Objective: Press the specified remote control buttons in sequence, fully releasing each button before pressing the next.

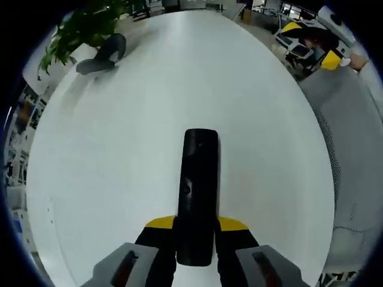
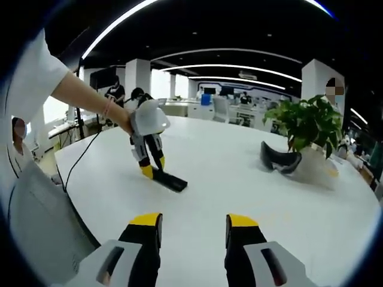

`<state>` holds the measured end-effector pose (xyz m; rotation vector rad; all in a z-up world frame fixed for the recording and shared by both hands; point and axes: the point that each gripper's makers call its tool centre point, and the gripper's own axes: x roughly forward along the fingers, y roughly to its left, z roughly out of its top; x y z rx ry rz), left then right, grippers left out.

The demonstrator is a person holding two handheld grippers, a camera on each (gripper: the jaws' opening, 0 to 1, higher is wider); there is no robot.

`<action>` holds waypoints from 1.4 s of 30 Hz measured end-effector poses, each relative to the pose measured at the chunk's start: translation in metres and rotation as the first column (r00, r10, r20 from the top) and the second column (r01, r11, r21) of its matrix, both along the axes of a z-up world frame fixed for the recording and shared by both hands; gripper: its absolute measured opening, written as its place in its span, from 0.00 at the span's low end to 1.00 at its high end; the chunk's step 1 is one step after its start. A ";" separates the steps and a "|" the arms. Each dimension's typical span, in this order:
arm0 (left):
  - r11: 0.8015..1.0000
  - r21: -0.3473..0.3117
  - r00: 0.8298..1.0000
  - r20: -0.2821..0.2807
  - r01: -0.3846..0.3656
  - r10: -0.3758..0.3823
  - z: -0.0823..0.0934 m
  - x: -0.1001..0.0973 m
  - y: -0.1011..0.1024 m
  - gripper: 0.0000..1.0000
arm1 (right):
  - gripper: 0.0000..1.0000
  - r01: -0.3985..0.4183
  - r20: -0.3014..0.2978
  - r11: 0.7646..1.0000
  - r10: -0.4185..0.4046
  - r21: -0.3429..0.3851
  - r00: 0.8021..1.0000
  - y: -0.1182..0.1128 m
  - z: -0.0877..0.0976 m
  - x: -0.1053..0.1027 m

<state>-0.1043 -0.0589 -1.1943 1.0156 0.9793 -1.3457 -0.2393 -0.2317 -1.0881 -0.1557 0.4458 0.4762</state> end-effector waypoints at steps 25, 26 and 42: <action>0.997 -0.033 0.998 -0.011 -0.066 0.066 -0.002 -0.043 0.000 0.23 | 0.39 -0.030 -0.004 0.999 0.030 -0.014 1.000 0.004 -0.002 -0.002; 0.997 -0.036 0.998 -0.012 -0.070 0.069 -0.002 -0.044 0.000 0.23 | 0.39 -0.031 -0.004 0.999 0.031 -0.015 1.000 0.004 -0.002 -0.002; 0.994 -0.058 0.995 -0.019 -0.098 0.097 -0.001 -0.074 0.001 0.23 | 0.39 -0.049 -0.017 0.998 0.048 -0.033 0.999 0.007 -0.005 -0.004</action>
